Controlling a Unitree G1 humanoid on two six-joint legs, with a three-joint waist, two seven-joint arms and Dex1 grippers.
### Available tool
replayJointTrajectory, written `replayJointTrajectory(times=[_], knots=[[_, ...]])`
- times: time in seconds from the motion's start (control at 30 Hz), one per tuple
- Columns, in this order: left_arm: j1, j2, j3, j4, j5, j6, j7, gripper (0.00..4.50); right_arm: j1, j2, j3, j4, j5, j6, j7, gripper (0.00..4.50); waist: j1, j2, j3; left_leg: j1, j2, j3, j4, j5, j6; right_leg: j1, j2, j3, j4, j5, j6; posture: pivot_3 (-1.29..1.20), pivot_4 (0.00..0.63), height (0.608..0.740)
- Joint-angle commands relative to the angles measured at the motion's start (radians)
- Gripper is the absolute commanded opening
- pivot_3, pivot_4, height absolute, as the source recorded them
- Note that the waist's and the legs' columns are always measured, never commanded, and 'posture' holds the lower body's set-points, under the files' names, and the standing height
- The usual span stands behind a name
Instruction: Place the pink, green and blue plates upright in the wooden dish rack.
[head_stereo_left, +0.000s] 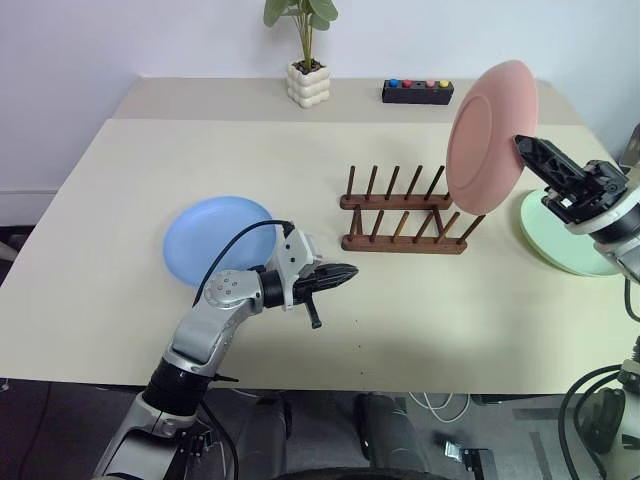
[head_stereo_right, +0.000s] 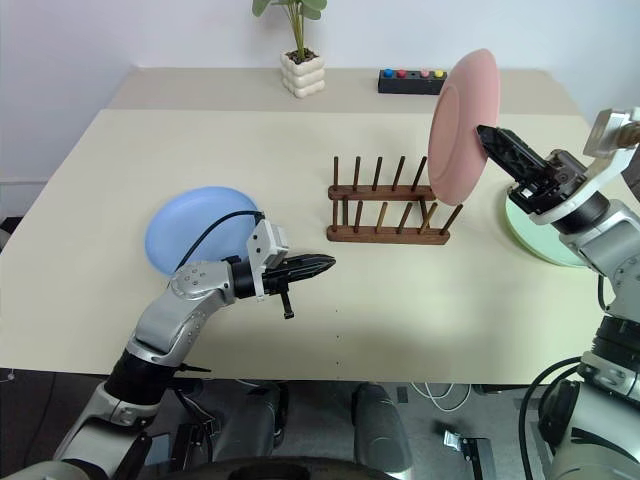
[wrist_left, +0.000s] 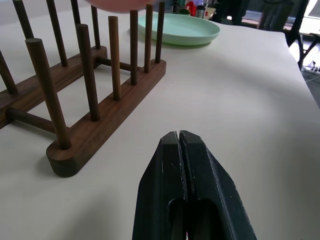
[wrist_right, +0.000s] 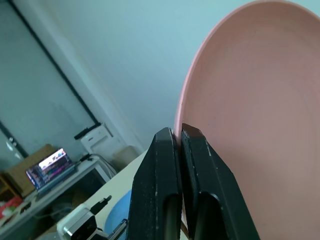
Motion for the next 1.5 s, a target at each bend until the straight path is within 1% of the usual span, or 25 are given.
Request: replayJointTrajectory(times=[0.03, 0.3, 0.4, 0.53, 0.6, 0.63, 0.77, 0.83, 0.9, 1.03, 1.13, 1.27, 1.4, 1.5], knots=[[0.001, 0.001, 0.015, -0.044, -0.018, 0.002, 0.007, 0.00, -0.012, -0.015, -0.040, 0.013, 0.013, -0.006, 0.001, 0.05, 0.000, 0.000, 0.000, 0.000, 0.000, 0.000, 0.000, 0.000, 0.000, 0.000, 0.000, 0.000, 0.000, 0.000, 0.000, 0.00, 0.150, 0.730], [0.000, 0.005, 0.013, -0.046, -0.017, 0.003, 0.013, 0.00, -0.006, -0.012, -0.039, 0.051, 0.007, -0.004, 0.002, 0.05, 0.000, 0.000, 0.000, 0.000, 0.000, 0.000, 0.000, 0.000, 0.000, 0.000, 0.000, 0.000, 0.000, 0.000, 0.000, 0.00, 0.150, 0.730], [0.000, 0.006, 0.012, -0.049, -0.018, 0.006, 0.016, 0.00, -0.006, -0.010, -0.038, 0.055, 0.002, -0.008, -0.004, 0.95, 0.000, 0.000, 0.000, 0.000, 0.000, 0.000, 0.000, 0.000, 0.000, 0.000, 0.000, 0.000, 0.000, 0.000, 0.000, 0.00, 0.150, 0.730], [0.001, 0.007, 0.011, -0.056, -0.019, 0.011, 0.019, 0.00, -0.003, -0.008, -0.038, 0.051, 0.000, -0.010, -0.014, 2.88, 0.000, 0.000, 0.000, 0.000, 0.000, 0.000, 0.000, 0.000, 0.000, 0.000, 0.000, 0.000, 0.000, 0.000, 0.000, 0.00, 0.150, 0.730], [0.003, 0.007, 0.011, -0.061, -0.019, 0.015, 0.020, 0.00, -0.003, -0.005, -0.039, 0.045, -0.010, -0.020, -0.026, 3.98, 0.000, 0.000, 0.000, 0.000, 0.000, 0.000, 0.000, 0.000, 0.000, 0.000, 0.000, 0.000, 0.000, 0.000, 0.000, 0.00, 0.150, 0.730], [0.004, 0.007, 0.011, -0.062, -0.019, 0.016, 0.020, 0.00, -0.007, -0.004, -0.038, 0.046, -0.025, -0.034, -0.040, 4.45, 0.000, 0.000, 0.000, 0.000, 0.000, 0.000, 0.000, 0.000, 0.000, 0.000, 0.000, 0.000, 0.000, 0.000, 0.000, 0.00, 0.150, 0.730], [0.006, 0.008, 0.011, -0.068, -0.021, 0.021, 0.020, 0.00, -0.012, -0.007, -0.025, 0.036, -0.132, -0.146, -0.080, 4.49, 0.000, 0.000, 0.000, 0.000, 0.000, 0.000, 0.000, 0.000, 0.000, 0.000, 0.000, 0.000, 0.000, 0.000, 0.000, 0.00, 0.150, 0.730], [0.005, 0.007, 0.011, -0.068, -0.022, 0.023, 0.019, 0.00, -0.035, -0.017, -0.049, 0.044, -0.191, -0.228, -0.127, 4.49, 0.000, 0.000, 0.000, 0.000, 0.000, 0.000, 0.000, 0.000, 0.000, 0.000, 0.000, 0.000, 0.000, 0.000, 0.000, 0.00, 0.150, 0.730], [0.005, 0.005, 0.009, -0.069, -0.022, 0.023, 0.019, 0.00, -0.044, -0.030, -0.078, 0.053, -0.219, -0.281, -0.149, 4.49, 0.000, 0.000, 0.000, 0.000, 0.000, 0.000, 0.000, 0.000, 0.000, 0.000, 0.000, 0.000, 0.000, 0.000, 0.000, 0.00, 0.150, 0.730], [0.007, 0.002, 0.007, -0.073, -0.025, 0.027, 0.019, 0.00, -0.007, -0.098, -0.116, 0.098, -0.336, -0.387, -0.170, 4.49, 0.003, 0.000, 0.000, 0.000, 0.000, 0.000, 0.000, 0.000, 0.000, 0.000, 0.000, 0.000, 0.000, 0.000, 0.000, 0.00, 0.150, 0.730], [0.005, 0.000, 0.004, -0.066, -0.025, 0.024, 0.013, 0.00, 0.128, -0.186, -0.062, 0.127, -0.500, -0.472, -0.106, 4.49, 0.006, 0.000, 0.000, 0.000, 0.000, 0.000, 0.000, 0.000, 0.000, 0.000, 0.000, 0.000, -0.001, 0.000, 0.000, 0.00, 0.150, 0.730], [-0.013, 0.000, -0.008, -0.045, -0.018, 0.009, -0.004, 0.00, 0.255, -0.253, 0.080, 0.185, -0.722, -0.616, -0.049, 4.49, -0.007, 0.001, -0.001, 0.001, 0.000, 0.002, 0.000, 0.000, 0.000, 0.000, 0.000, 0.002, 0.000, -0.001, -0.001, 0.00, 0.150, 0.730], [-0.027, -0.011, -0.003, -0.041, -0.024, 0.004, -0.014, 0.00, 0.264, -0.246, 0.214, 0.252, -0.873, -0.713, -0.041, 4.49, -0.028, 0.003, -0.001, 0.002, 0.000, 0.004, 0.000, 0.000, 0.000, 0.000, 0.000, 0.004, 0.000, -0.001, -0.001, 0.00, 0.150, 0.730], [-0.028, -0.008, 0.000, -0.044, -0.022, 0.001, -0.019, 0.00, 0.241, -0.237, 0.268, 0.306, -0.936, -0.746, -0.050, 4.49, -0.029, 0.003, -0.001, 0.002, 0.000, 0.004, 0.000, 0.000, 0.000, 0.000, 0.000, 0.004, 0.000, -0.001, -0.001, 0.00, 0.150, 0.730]])
